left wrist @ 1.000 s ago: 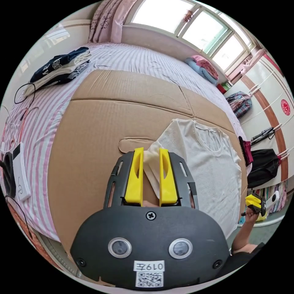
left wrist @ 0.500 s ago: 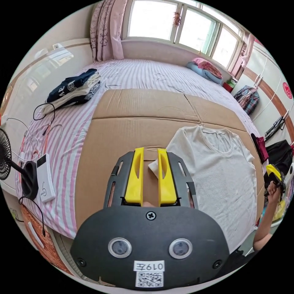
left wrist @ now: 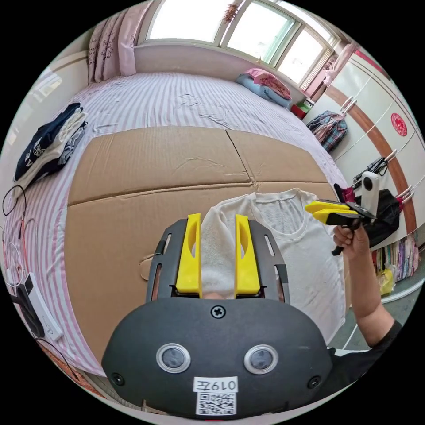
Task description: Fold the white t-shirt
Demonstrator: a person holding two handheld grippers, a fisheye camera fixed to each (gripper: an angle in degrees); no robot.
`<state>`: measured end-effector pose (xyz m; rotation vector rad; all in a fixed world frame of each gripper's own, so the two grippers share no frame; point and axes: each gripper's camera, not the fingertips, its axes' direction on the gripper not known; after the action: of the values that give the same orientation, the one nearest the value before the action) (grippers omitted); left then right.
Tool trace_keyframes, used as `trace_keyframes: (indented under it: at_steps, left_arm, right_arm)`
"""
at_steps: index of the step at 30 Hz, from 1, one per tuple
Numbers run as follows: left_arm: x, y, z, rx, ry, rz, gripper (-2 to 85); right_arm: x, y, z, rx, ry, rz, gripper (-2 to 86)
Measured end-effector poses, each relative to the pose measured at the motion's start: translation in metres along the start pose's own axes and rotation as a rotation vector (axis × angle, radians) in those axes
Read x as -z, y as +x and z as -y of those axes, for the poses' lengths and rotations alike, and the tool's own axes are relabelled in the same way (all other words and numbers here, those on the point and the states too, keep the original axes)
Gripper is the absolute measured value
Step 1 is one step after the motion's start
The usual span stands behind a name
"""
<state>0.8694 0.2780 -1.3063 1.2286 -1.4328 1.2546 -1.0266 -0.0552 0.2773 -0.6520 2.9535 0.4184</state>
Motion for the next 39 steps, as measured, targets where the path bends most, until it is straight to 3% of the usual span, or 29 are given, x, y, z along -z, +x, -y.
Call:
trace_keyframes:
  at_steps: [17, 27, 35, 39]
  left_arm:
    - [-0.027, -0.040, 0.066, -0.090, -0.129, -0.183, 6.9]
    - [-0.027, -0.038, 0.087, -0.122, -0.142, -0.171, 1.5]
    - [-0.031, -0.027, 0.101, -0.109, -0.131, -0.142, 0.8]
    - [-0.033, -0.020, 0.109, -0.109, -0.137, -0.132, 0.7]
  right_arm:
    - [-0.041, 0.068, 0.151, -0.154, -0.206, 0.092, 9.3]
    - [-0.029, 0.040, 0.191, -0.078, -0.165, 0.070, 0.0]
    - [-0.042, -0.002, 0.213, -0.037, -0.233, -0.123, 0.5]
    - [-0.039, -0.014, 0.220, -0.084, -0.176, -0.020, 4.2]
